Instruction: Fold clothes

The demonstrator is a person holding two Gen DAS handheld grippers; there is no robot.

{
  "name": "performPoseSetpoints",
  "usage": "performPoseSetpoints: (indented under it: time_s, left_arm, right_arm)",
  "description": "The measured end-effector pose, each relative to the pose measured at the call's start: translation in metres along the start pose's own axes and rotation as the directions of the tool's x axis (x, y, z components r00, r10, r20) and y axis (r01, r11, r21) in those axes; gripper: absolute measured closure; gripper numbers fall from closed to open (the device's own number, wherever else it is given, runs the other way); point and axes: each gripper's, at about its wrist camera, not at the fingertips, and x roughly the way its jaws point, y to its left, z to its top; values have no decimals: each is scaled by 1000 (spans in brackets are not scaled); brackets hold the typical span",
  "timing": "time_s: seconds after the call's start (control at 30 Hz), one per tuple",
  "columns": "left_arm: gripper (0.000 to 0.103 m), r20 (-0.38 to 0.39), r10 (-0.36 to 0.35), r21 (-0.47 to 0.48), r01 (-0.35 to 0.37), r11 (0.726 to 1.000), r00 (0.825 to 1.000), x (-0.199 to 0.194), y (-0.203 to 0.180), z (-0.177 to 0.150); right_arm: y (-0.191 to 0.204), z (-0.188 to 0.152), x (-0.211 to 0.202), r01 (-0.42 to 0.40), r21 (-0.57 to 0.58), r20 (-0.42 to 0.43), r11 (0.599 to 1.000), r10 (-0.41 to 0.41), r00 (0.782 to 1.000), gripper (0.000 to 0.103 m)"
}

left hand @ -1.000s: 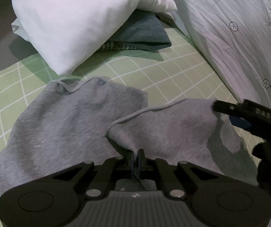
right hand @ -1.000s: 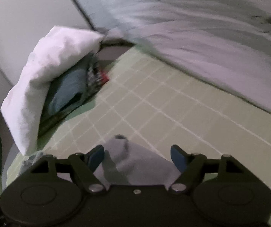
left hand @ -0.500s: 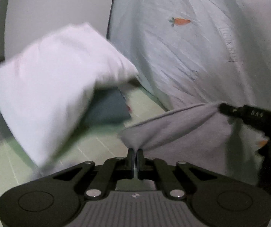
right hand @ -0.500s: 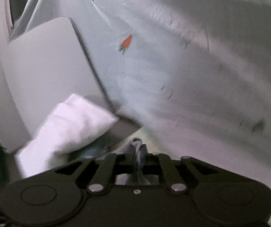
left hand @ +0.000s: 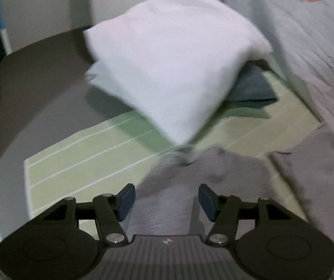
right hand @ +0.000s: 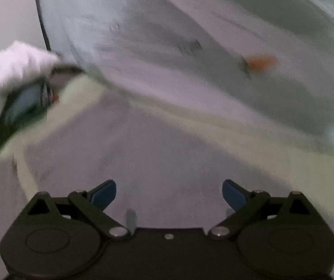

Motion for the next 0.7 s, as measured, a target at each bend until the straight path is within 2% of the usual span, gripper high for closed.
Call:
performPoseSetpoints:
  time_s: [0.07, 0.13, 0.23, 0.3, 0.37, 0.4, 0.43, 0.5, 0.6, 0.67, 0.7]
  left_arm:
    - [39, -6, 26, -21, -26, 999, 1000, 0, 11, -1]
    - [39, -21, 19, -67, -20, 998, 1000, 1, 25, -2]
    - [39, -48, -53, -127, 47, 991, 997, 7, 41, -6]
    - [41, -38, -63, -108, 59, 992, 997, 8, 38, -9]
    - [60, -27, -84, -70, 82, 994, 996, 7, 32, -11]
    - [88, -23, -108, -41, 107, 993, 994, 6, 27, -12]
    - [101, -25, -138, -23, 137, 990, 990, 5, 22, -12]
    - [102, -11, -214, 23, 214, 977, 977, -6, 10, -15]
    - [102, 18, -305, 184, 297, 937, 952, -35, -23, -28]
    - [101, -10, -381, 329, 363, 872, 924, -55, -51, -48]
    - [99, -55, -407, 413, 392, 822, 912, -61, -63, -61]
  right_arm:
    - [-5, -23, -18, 16, 49, -45, 999, -14, 999, 4]
    - [-9, -46, -36, 34, 98, -90, 995, -26, 996, 3]
    - [-3, -70, -53, 67, 103, -137, 992, -53, 989, 3]
    - [3, -81, -59, 80, 110, -151, 991, -63, 986, 3]
    - [8, -86, -64, 91, 125, -153, 988, -71, 986, 3]
    - [11, -86, -67, 99, 134, -148, 986, -79, 986, 3]
    - [13, -85, -71, 110, 147, -139, 983, -89, 986, 3]
    - [17, -86, -82, 113, 177, -119, 978, -93, 989, 3]
    - [23, -93, -98, 116, 204, -96, 972, -98, 991, 3]
    - [25, -98, -103, 132, 222, -95, 966, -113, 989, 3]
    - [26, -102, -104, 139, 236, -99, 962, -118, 988, 3]
